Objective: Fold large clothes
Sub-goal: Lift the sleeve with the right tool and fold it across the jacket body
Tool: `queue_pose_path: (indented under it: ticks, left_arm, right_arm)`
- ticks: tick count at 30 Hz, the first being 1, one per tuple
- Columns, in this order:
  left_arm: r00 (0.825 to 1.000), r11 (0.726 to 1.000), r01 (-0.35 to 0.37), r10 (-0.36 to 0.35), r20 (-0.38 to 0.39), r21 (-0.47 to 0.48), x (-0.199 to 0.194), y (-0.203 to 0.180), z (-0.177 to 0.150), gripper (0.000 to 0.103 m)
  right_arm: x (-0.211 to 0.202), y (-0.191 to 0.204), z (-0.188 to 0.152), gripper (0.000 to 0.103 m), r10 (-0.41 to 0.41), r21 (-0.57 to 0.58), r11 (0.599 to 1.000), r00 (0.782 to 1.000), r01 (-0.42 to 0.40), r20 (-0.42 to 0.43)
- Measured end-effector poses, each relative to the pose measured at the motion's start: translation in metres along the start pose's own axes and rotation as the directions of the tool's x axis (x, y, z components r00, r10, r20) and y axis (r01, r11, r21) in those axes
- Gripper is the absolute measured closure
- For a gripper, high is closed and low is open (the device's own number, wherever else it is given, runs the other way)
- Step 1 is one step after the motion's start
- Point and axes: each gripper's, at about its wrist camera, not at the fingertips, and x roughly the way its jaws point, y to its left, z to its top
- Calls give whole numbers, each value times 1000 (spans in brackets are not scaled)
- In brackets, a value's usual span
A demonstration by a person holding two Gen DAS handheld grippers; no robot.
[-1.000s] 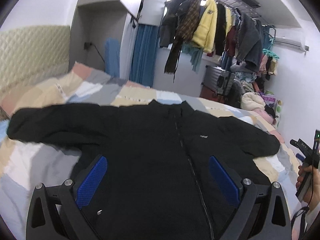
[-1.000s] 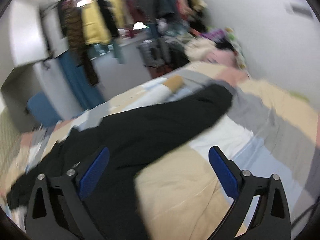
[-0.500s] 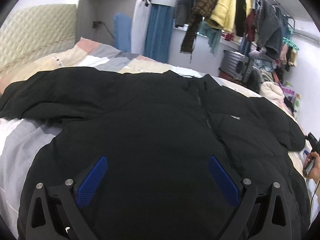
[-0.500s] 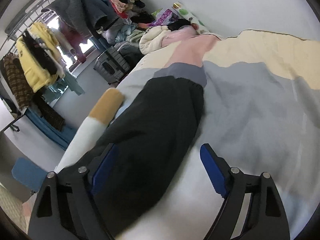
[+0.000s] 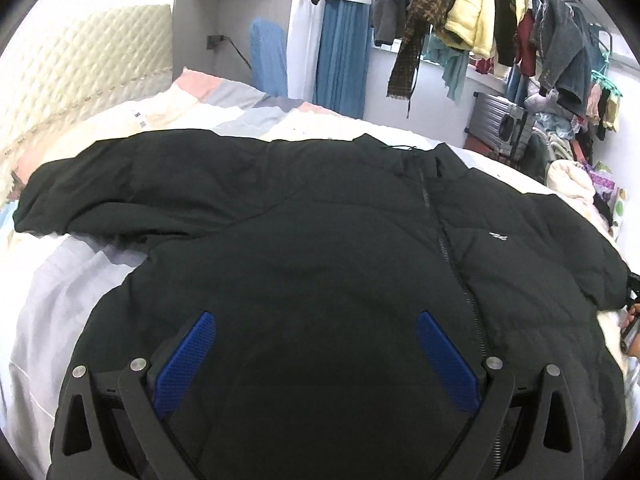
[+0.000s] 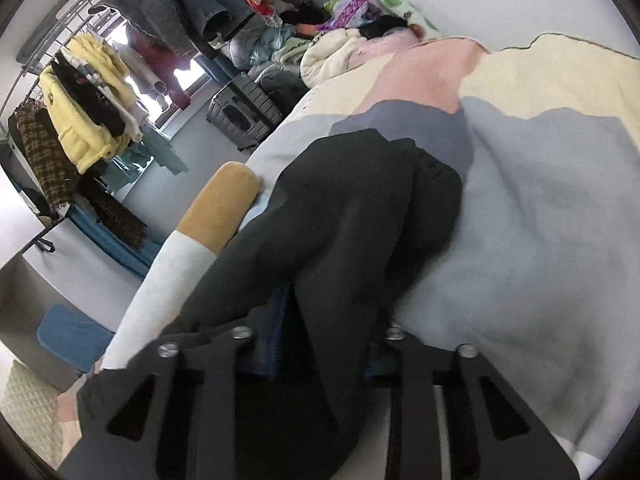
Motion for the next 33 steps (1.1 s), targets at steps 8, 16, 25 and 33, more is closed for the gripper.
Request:
queue_pose_path:
  ticks: [8,16,25,33]
  left_arm:
    - [1000,1000,21,-21,-17,-4,-14,5,0,1]
    - [997,997,70,-69,-43,16,-52,7,-5,1]
    - [999,998,53,-53,5,37,-101,27,-14,1]
    - [998,998,6,-10,60,66,-122,48,-27,1]
  right_arm:
    - [-45,30,25,99,-42,-75,996,997,47,66]
    - [-113,54,43,99,-36,-103,993,991,49,130]
    - [-191,117,48,99,30,-191,982,984,5,178]
    - [-250,205,39,99,70,-355,935,974,11,213]
